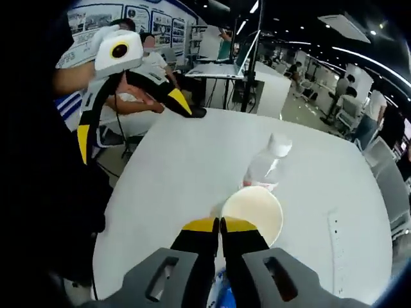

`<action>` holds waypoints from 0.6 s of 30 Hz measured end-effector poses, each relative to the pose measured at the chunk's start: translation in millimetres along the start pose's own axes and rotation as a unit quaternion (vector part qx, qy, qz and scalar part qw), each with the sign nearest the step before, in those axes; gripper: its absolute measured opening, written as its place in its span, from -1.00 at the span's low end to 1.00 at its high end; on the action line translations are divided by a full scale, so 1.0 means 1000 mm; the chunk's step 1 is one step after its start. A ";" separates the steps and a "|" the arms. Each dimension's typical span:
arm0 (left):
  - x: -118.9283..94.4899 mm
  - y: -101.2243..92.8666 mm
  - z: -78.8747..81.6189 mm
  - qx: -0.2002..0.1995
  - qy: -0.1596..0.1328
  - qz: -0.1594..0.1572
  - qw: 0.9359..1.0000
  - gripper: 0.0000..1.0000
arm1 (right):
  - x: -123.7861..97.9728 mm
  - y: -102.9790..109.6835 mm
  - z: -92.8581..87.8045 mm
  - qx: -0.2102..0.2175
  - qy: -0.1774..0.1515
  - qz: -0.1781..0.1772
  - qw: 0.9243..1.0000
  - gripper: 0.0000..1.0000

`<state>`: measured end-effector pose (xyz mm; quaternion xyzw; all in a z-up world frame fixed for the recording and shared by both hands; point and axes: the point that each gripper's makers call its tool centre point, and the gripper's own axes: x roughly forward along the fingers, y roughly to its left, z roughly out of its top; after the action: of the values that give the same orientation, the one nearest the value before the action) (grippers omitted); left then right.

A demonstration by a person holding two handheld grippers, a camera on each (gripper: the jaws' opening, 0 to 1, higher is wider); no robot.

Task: Arrange the tabletop items into an orderly group along one side of the table until the central work area is clear of visible clutter.

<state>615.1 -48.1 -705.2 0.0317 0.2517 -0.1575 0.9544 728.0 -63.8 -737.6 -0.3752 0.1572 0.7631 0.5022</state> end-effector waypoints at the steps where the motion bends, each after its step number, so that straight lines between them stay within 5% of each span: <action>1: 0.000 0.001 -0.001 -0.001 0.000 0.001 1.000 0.92 | 0.003 -0.004 -0.002 -0.008 0.008 -0.004 1.000 -1.00; 11: -0.004 0.002 -0.003 -0.009 -0.002 0.013 1.000 0.91 | 0.028 -0.020 -0.017 -0.083 0.070 -0.010 0.994 -1.00; 18: -0.008 0.005 -0.004 -0.014 -0.001 0.021 1.000 0.91 | 0.042 -0.033 -0.023 -0.107 0.083 -0.029 0.990 -1.00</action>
<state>608.4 -40.8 -705.3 0.0231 0.2523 -0.1338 0.9581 757.7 -36.4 -779.3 -0.4934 0.1054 0.7267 0.4663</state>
